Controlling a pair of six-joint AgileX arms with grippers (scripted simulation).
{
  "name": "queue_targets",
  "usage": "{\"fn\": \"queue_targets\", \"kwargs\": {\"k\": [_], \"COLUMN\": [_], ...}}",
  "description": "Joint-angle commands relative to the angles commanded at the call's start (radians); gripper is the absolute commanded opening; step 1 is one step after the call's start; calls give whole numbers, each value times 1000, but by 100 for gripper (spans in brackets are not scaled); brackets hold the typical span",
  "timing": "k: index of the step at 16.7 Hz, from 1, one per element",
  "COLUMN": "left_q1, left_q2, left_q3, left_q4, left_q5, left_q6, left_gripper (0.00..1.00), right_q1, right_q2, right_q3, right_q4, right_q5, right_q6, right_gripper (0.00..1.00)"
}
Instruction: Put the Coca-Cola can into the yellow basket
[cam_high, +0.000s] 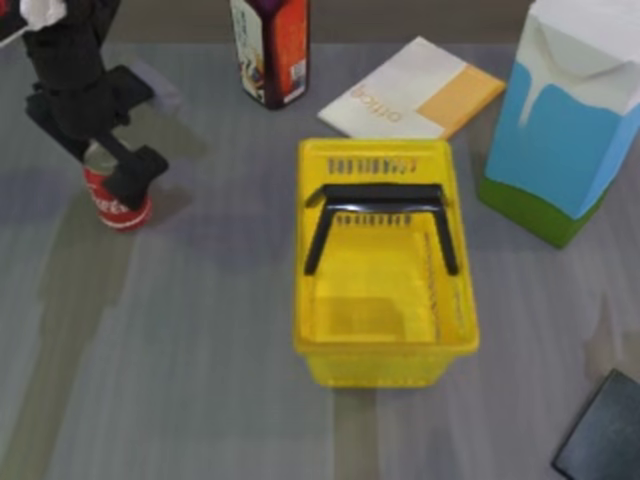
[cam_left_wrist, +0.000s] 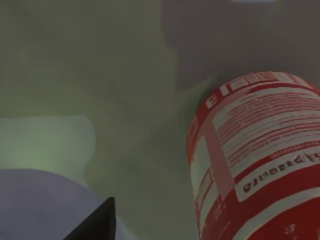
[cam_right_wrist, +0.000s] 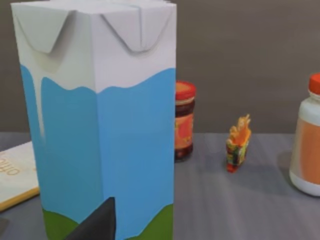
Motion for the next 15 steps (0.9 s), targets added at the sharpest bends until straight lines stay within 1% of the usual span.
{"fn": "queue_targets", "kwargs": {"k": [5,15], "left_q1": [1,1], "left_q2": [3,3], "left_q3": [-17,-17], "left_q4": [17,17], "left_q5": [0,0], "left_q6": [1,1], "left_gripper": [100,25], "right_q1": [0,0], "right_q2": [0,0], "right_q3": [0,0], "right_q4": [0,0], "right_q5": [0,0], "right_q6": [0,0], "right_gripper": [100,100]}}
